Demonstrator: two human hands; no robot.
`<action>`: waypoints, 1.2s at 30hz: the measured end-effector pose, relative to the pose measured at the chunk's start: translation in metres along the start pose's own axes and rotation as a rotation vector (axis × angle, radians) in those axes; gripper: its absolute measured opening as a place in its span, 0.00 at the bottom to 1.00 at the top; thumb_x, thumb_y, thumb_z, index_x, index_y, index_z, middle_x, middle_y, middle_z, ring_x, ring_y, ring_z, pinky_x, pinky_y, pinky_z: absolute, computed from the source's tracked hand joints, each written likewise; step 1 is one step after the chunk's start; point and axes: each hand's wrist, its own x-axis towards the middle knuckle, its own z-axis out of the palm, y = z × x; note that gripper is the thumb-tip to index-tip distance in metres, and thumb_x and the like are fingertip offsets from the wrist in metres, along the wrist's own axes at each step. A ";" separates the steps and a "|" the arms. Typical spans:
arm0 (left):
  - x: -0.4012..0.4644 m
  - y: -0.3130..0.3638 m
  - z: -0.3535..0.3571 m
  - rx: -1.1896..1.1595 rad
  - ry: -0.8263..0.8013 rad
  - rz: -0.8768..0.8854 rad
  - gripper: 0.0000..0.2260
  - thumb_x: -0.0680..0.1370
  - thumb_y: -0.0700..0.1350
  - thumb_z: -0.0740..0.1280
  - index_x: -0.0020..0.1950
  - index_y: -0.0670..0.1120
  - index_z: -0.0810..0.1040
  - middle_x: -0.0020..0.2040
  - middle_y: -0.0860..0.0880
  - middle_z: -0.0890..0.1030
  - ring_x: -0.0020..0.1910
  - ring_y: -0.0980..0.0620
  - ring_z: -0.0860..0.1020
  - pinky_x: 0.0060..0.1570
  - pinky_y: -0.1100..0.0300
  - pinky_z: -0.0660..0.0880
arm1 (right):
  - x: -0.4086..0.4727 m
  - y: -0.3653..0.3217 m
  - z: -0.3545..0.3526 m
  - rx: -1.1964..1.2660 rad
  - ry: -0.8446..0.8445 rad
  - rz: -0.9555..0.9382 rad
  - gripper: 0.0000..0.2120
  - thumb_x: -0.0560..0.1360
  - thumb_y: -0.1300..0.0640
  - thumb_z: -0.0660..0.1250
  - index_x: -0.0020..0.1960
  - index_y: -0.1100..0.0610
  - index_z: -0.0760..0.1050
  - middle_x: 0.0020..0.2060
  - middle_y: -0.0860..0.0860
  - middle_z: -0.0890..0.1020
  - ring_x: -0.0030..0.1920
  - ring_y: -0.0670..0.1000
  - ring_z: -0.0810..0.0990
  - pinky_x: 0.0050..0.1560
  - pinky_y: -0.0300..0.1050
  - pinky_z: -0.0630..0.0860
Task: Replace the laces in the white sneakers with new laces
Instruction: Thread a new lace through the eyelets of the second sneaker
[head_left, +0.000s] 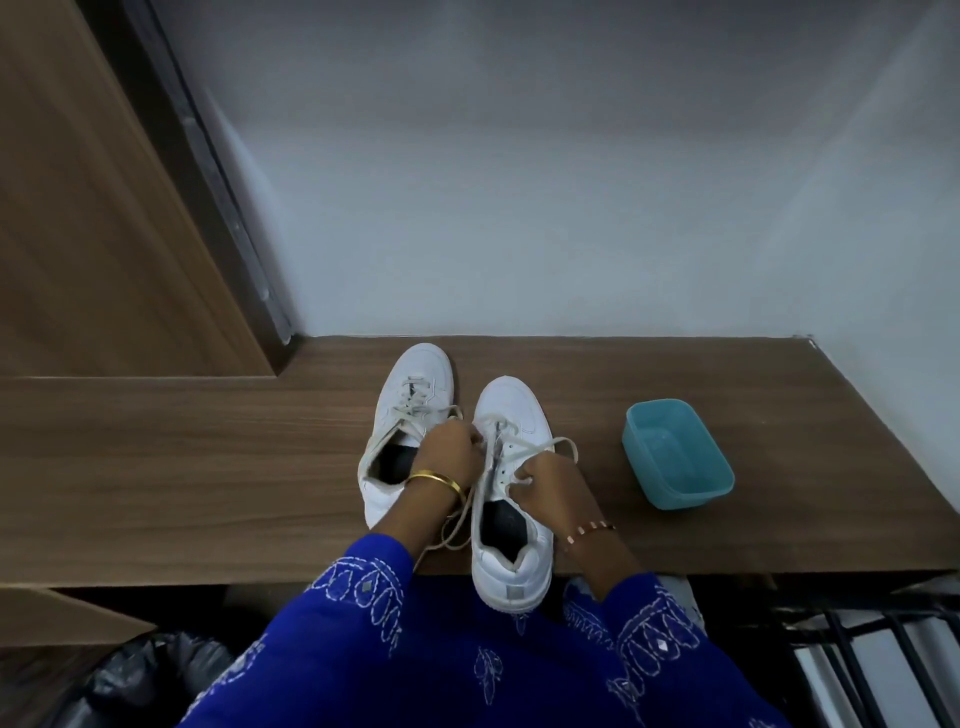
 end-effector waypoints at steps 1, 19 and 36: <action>0.001 -0.001 -0.002 -0.036 0.024 -0.018 0.10 0.77 0.39 0.60 0.51 0.37 0.79 0.51 0.38 0.80 0.52 0.41 0.76 0.46 0.56 0.70 | -0.001 0.000 0.001 -0.004 0.005 0.000 0.13 0.75 0.59 0.64 0.52 0.68 0.78 0.49 0.60 0.82 0.52 0.56 0.79 0.51 0.44 0.73; -0.012 -0.041 -0.073 -1.018 -0.467 -0.232 0.13 0.78 0.34 0.47 0.40 0.42 0.69 0.21 0.49 0.69 0.13 0.56 0.62 0.16 0.72 0.59 | 0.005 -0.001 -0.001 -0.028 -0.009 0.003 0.12 0.74 0.56 0.65 0.40 0.66 0.76 0.39 0.58 0.81 0.47 0.56 0.80 0.38 0.39 0.65; 0.005 0.003 0.000 -0.075 0.006 -0.065 0.08 0.76 0.38 0.62 0.41 0.35 0.77 0.47 0.35 0.79 0.50 0.39 0.76 0.45 0.55 0.71 | 0.012 0.007 -0.003 -0.003 -0.047 -0.023 0.15 0.74 0.56 0.66 0.48 0.70 0.80 0.47 0.61 0.83 0.50 0.57 0.80 0.54 0.50 0.74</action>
